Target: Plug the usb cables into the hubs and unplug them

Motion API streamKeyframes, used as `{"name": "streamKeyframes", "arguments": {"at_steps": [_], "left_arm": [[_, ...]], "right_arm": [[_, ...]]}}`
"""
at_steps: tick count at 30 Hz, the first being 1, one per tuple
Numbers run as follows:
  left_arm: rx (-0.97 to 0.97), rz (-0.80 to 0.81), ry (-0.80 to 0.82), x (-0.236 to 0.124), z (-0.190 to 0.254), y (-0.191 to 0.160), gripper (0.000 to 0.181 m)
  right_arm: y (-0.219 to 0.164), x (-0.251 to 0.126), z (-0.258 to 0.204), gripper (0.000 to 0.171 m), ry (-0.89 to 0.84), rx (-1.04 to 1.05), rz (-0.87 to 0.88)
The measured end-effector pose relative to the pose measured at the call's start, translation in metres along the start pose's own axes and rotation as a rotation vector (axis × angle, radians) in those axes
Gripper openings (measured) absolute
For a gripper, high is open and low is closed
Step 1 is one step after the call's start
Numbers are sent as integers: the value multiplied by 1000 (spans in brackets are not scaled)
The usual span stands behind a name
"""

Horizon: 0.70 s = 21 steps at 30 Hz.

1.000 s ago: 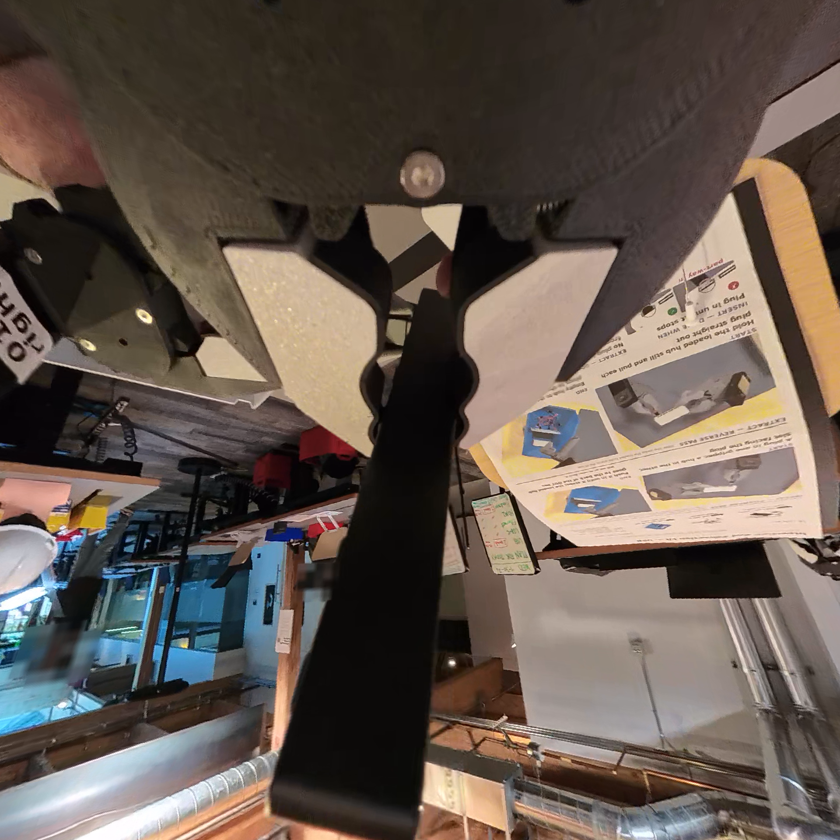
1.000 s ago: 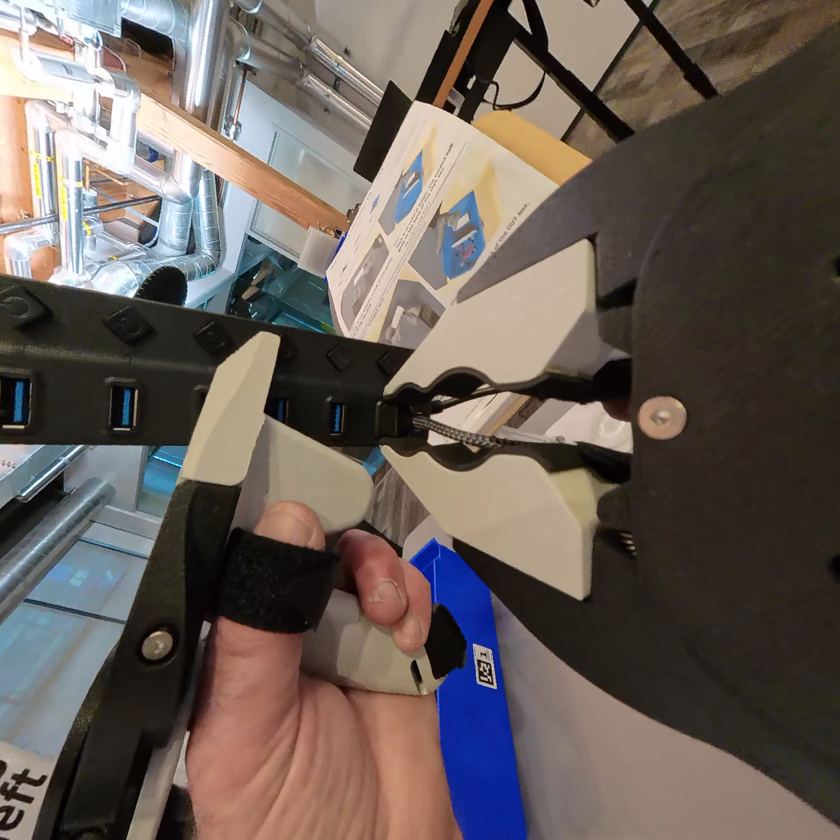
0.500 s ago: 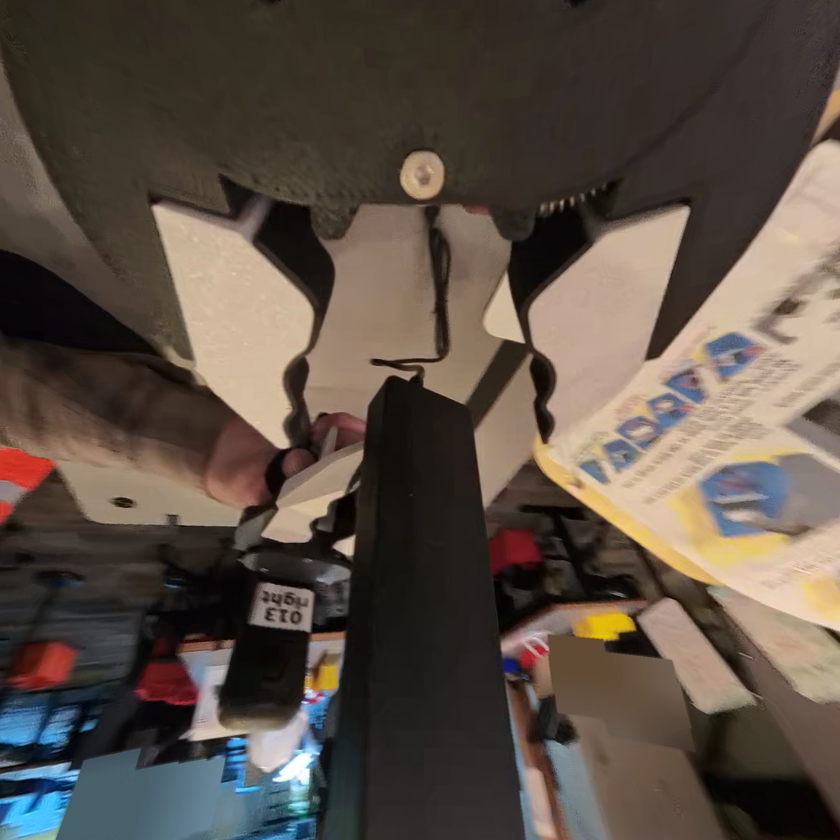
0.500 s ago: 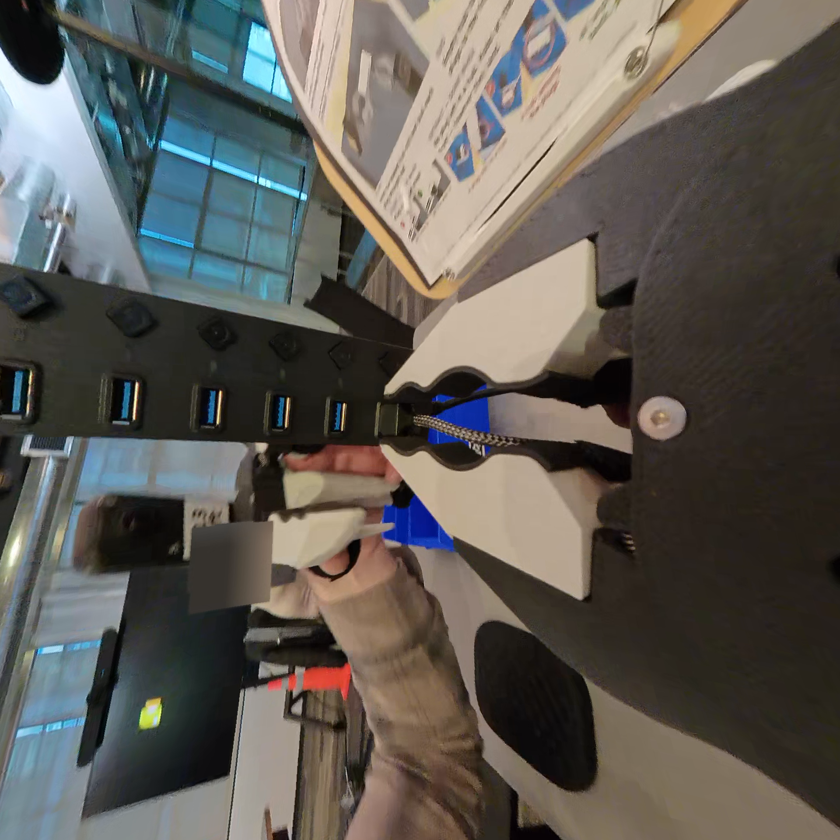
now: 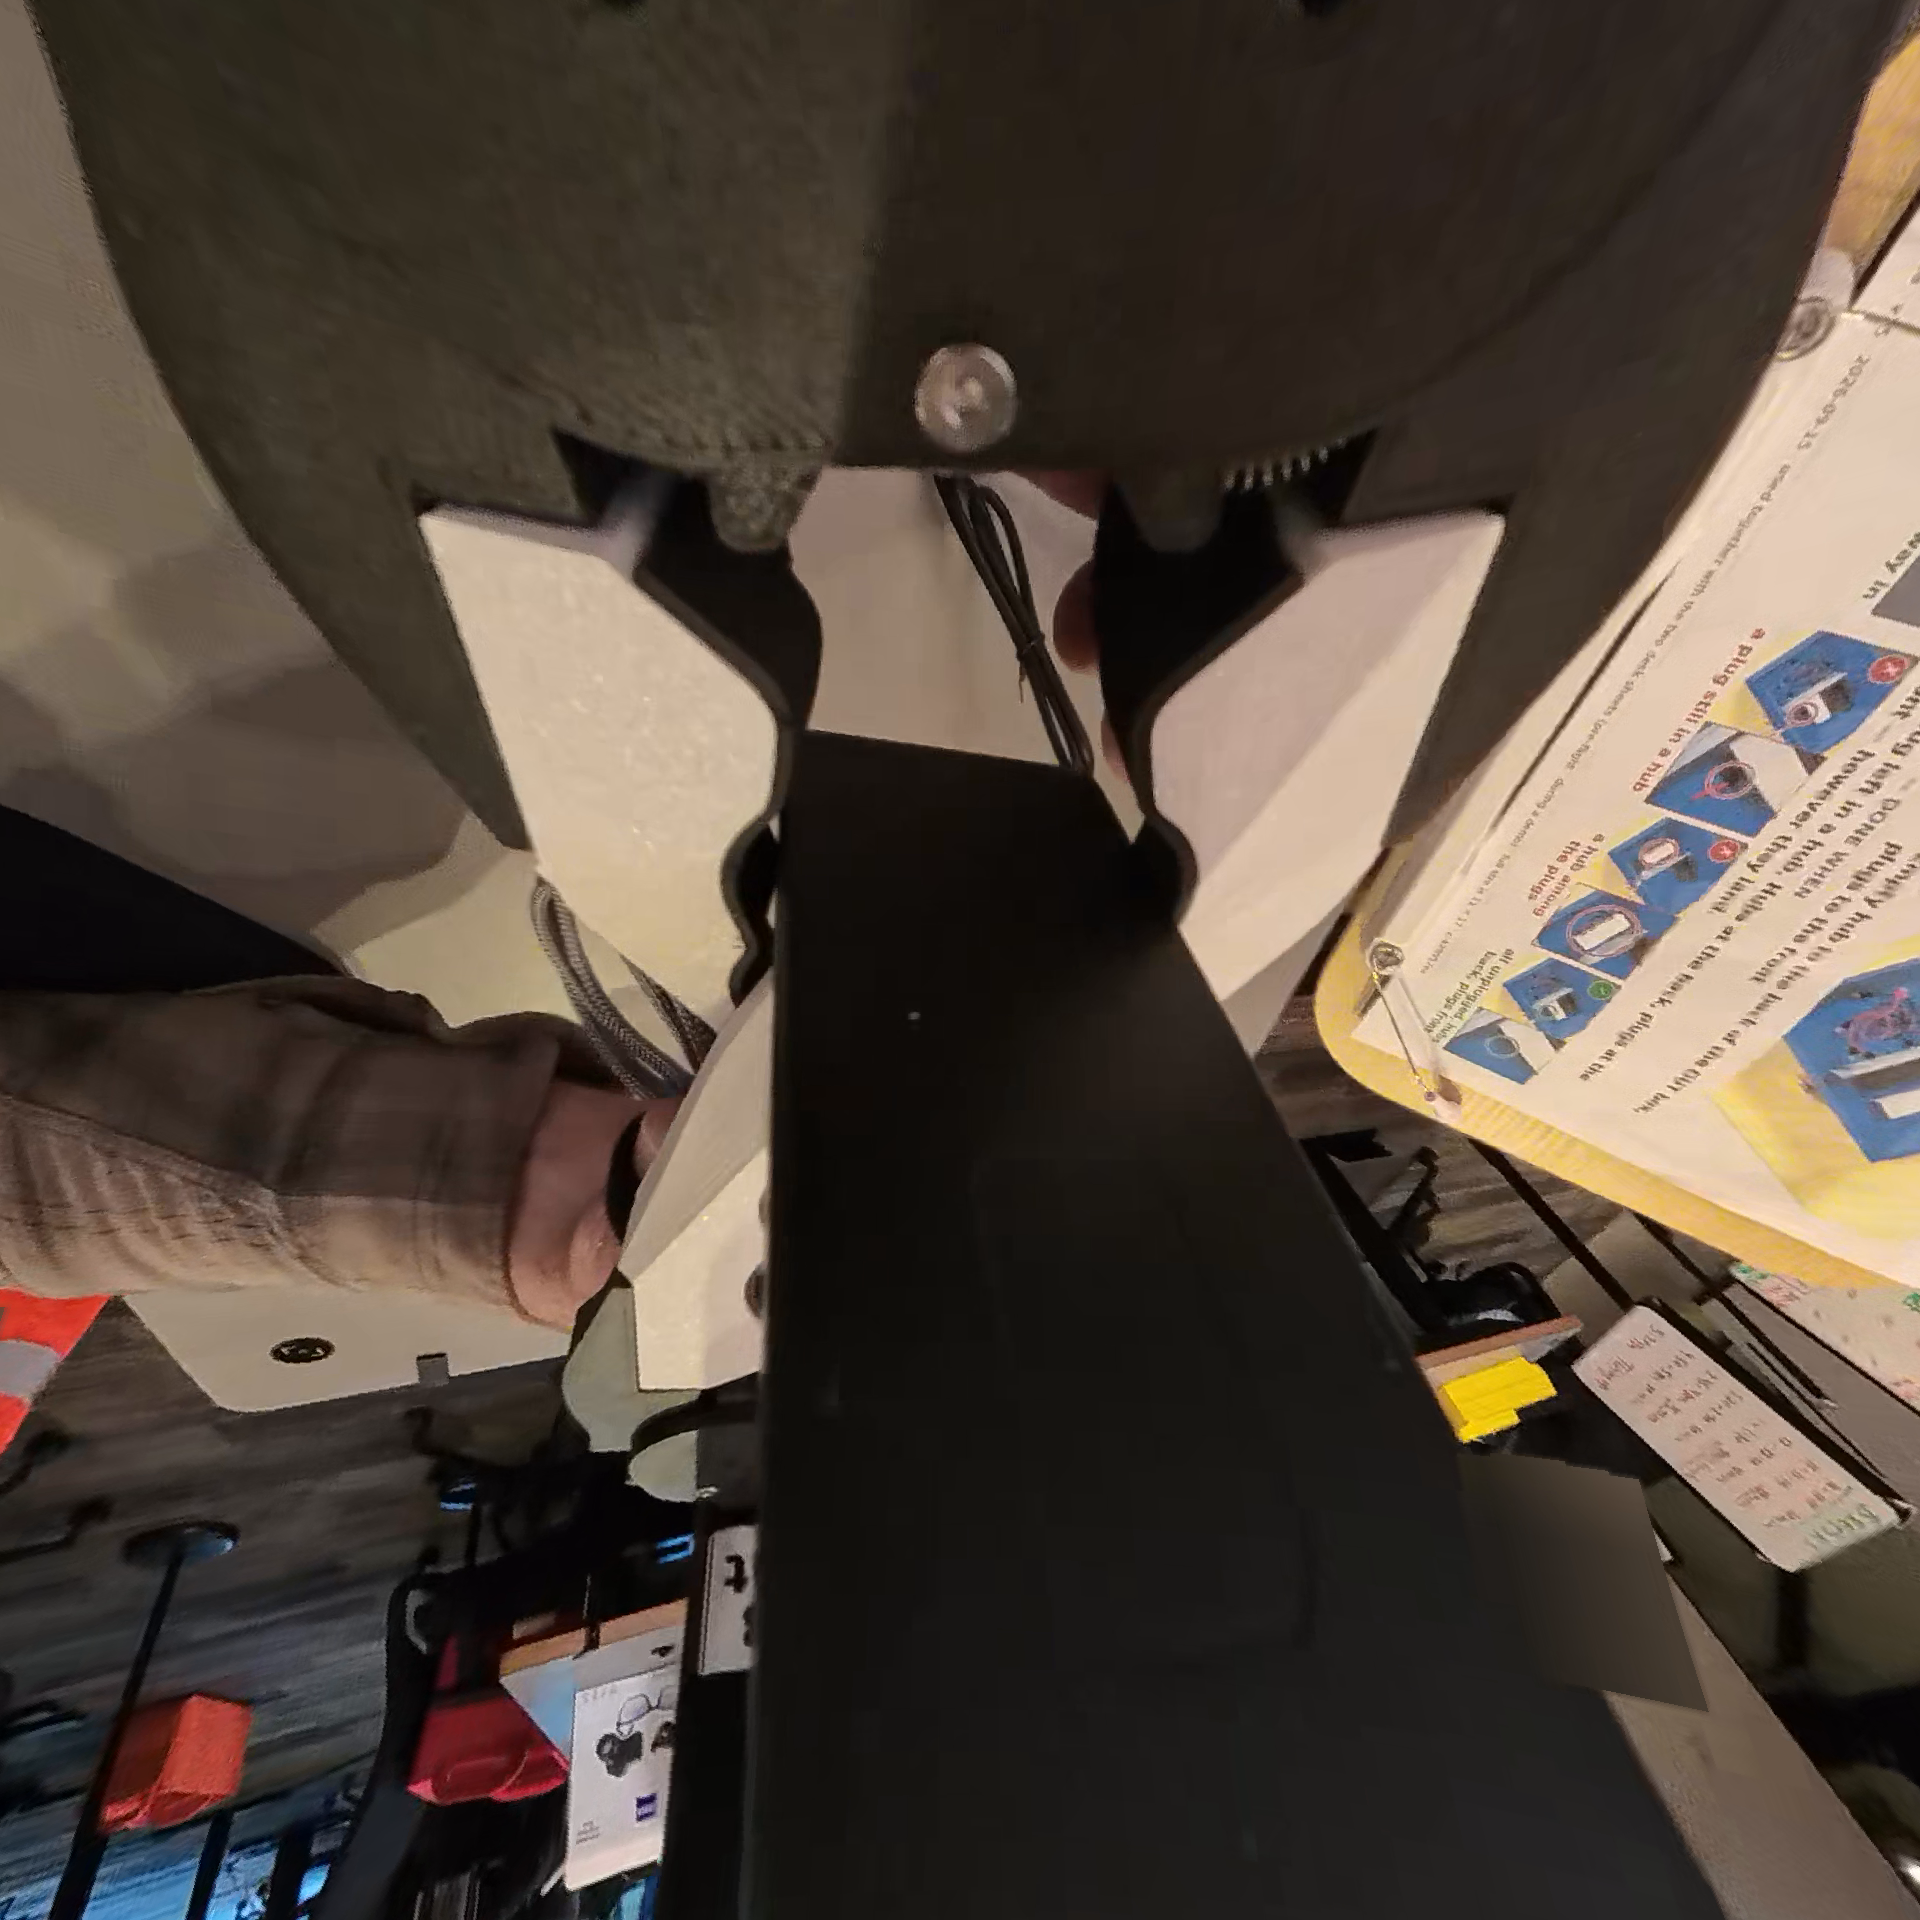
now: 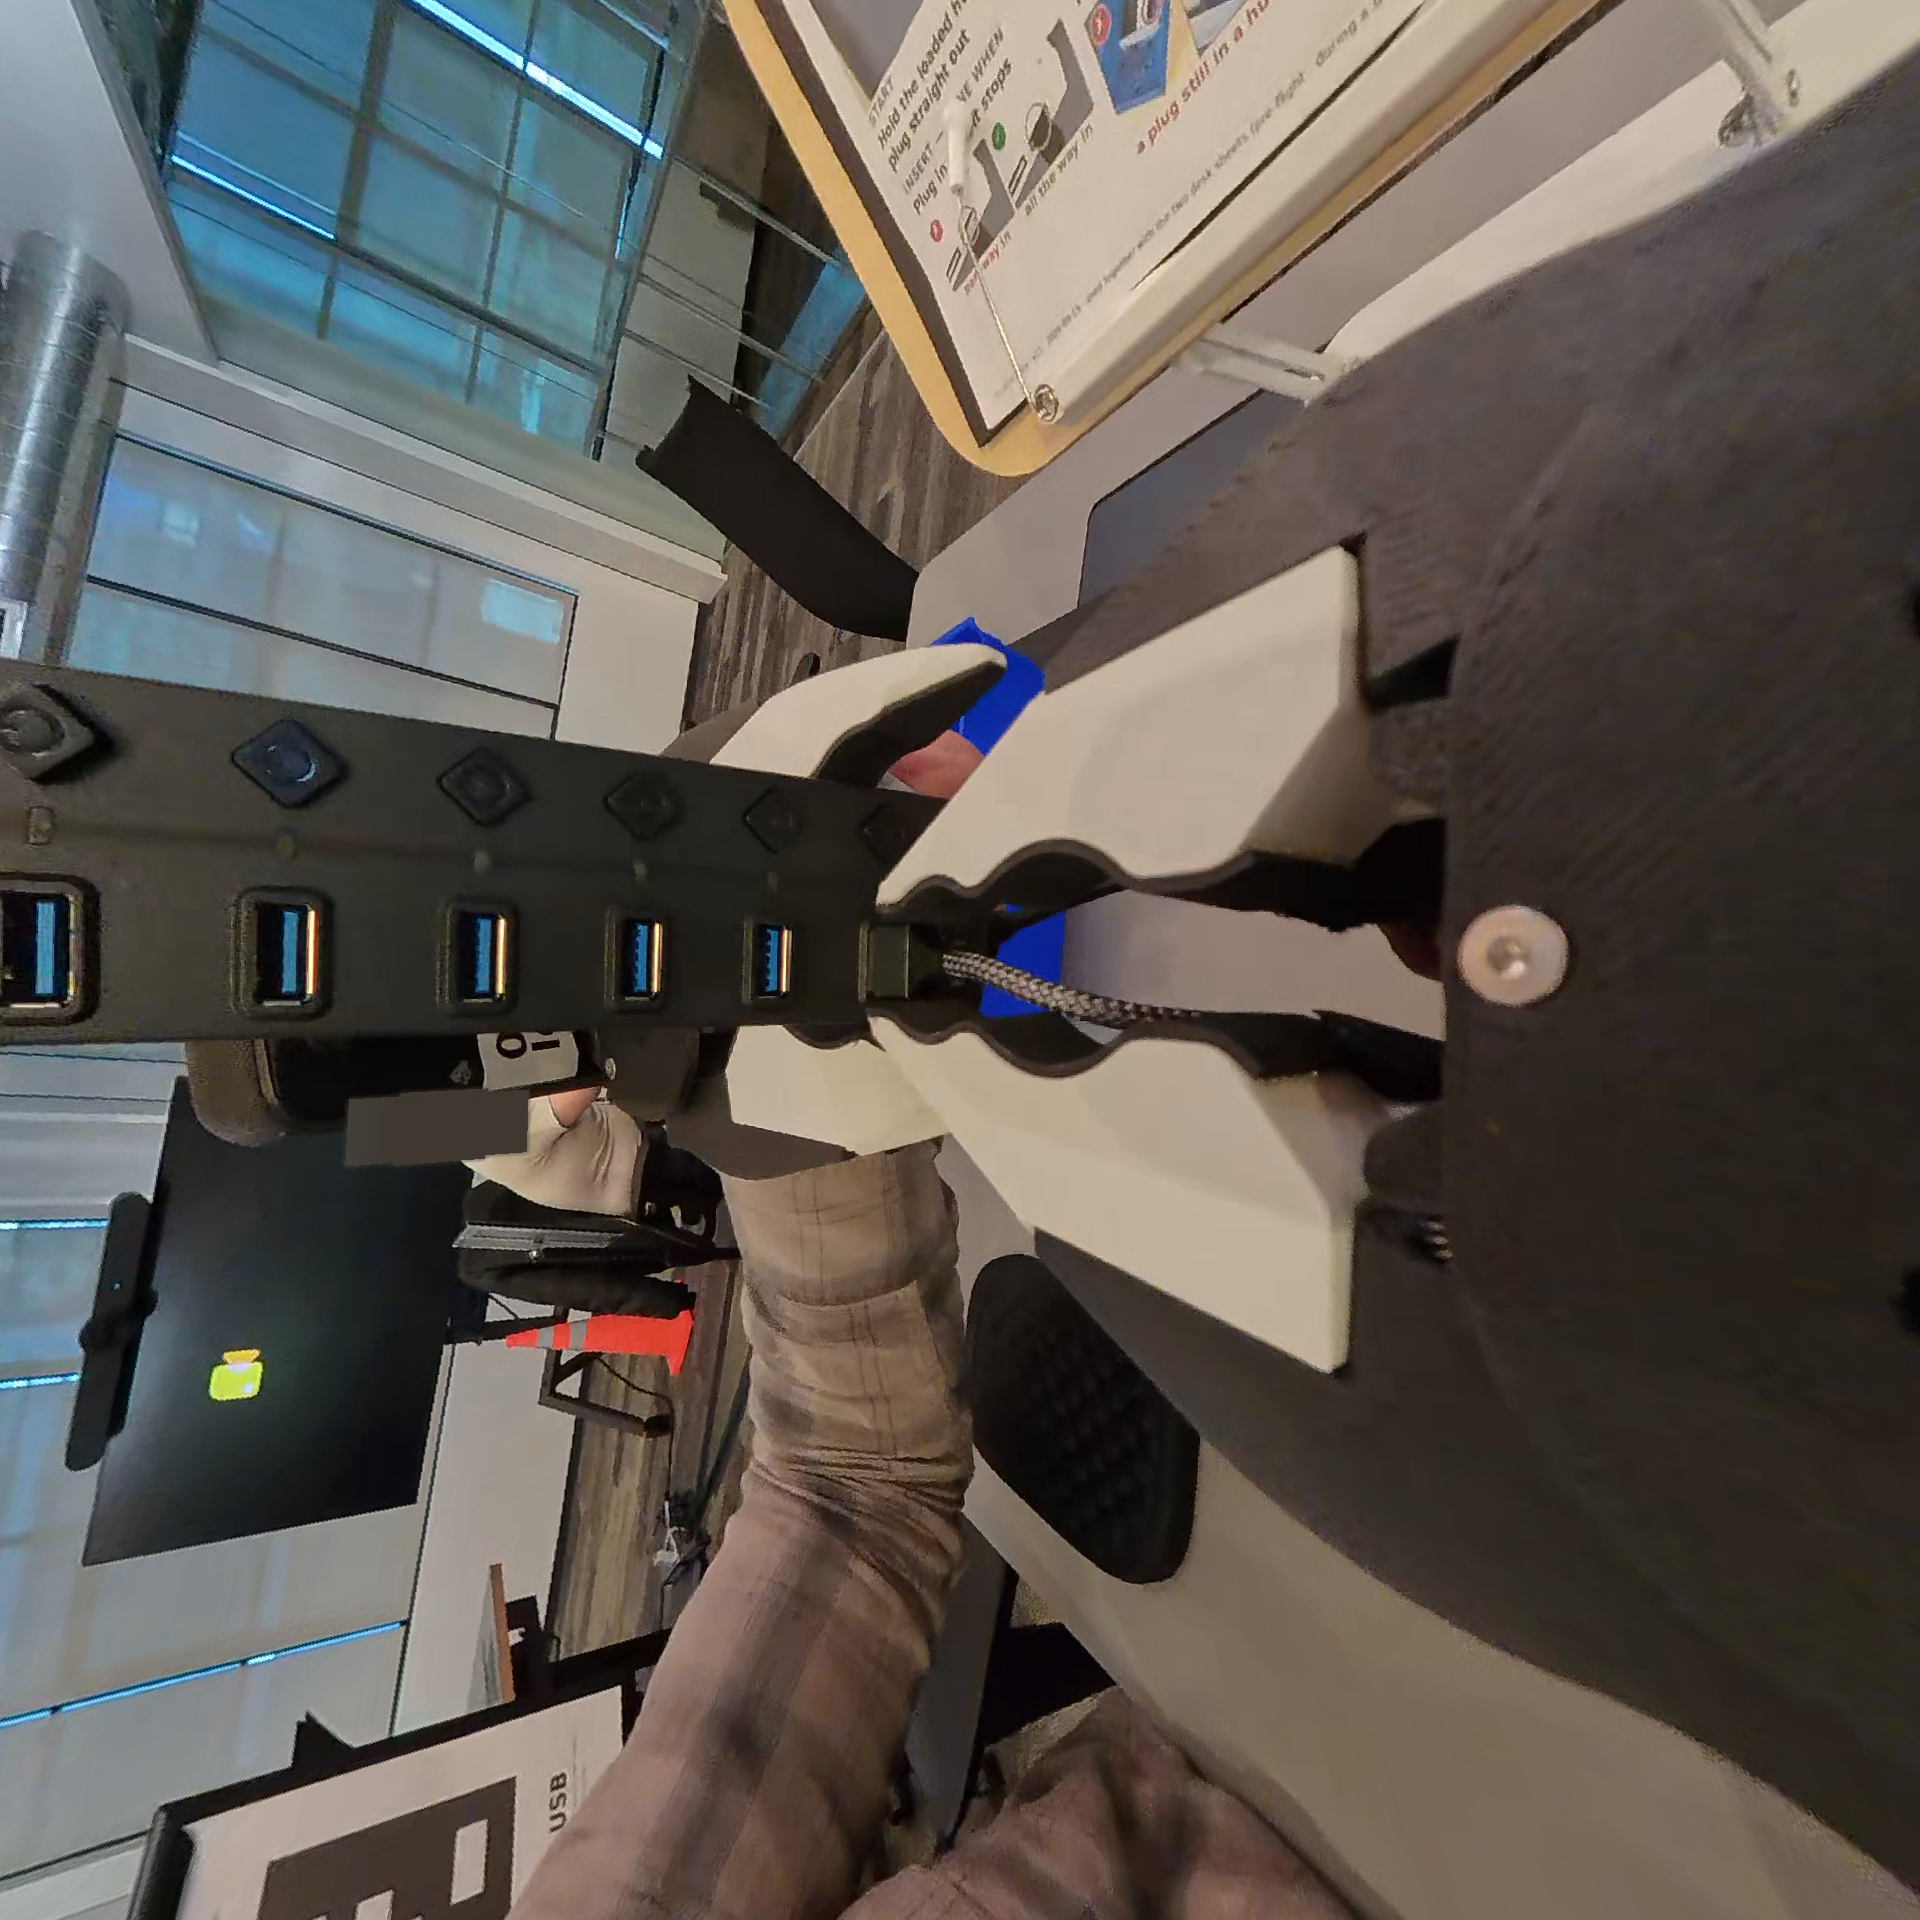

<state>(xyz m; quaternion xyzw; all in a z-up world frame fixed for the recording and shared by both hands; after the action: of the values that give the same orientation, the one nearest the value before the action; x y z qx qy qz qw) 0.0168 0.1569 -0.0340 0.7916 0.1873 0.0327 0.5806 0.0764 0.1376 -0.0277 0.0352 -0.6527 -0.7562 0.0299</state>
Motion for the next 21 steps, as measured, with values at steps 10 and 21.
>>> {"name": "streamKeyframes", "arguments": {"at_steps": [10,21], "left_arm": [[11,72,63,-10,4,10,68],[1,191,39,-30,8,17,68]], "right_arm": [[11,5,-8,11,-27,-106,21],[25,-3,-20,11,20,-156,46]]}}
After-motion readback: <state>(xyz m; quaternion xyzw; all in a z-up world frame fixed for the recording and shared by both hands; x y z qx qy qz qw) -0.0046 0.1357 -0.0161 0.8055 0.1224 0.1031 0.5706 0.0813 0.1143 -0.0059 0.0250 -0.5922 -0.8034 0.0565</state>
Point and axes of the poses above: each gripper's, where its closed fingertips meet, x out along the fingers, y out of its top, z = x × y across the jaws, the point moved 5 cm from there along -x, back along the fingers, and after that the axes turned 12 degrees about y, right-handed, at the moved point
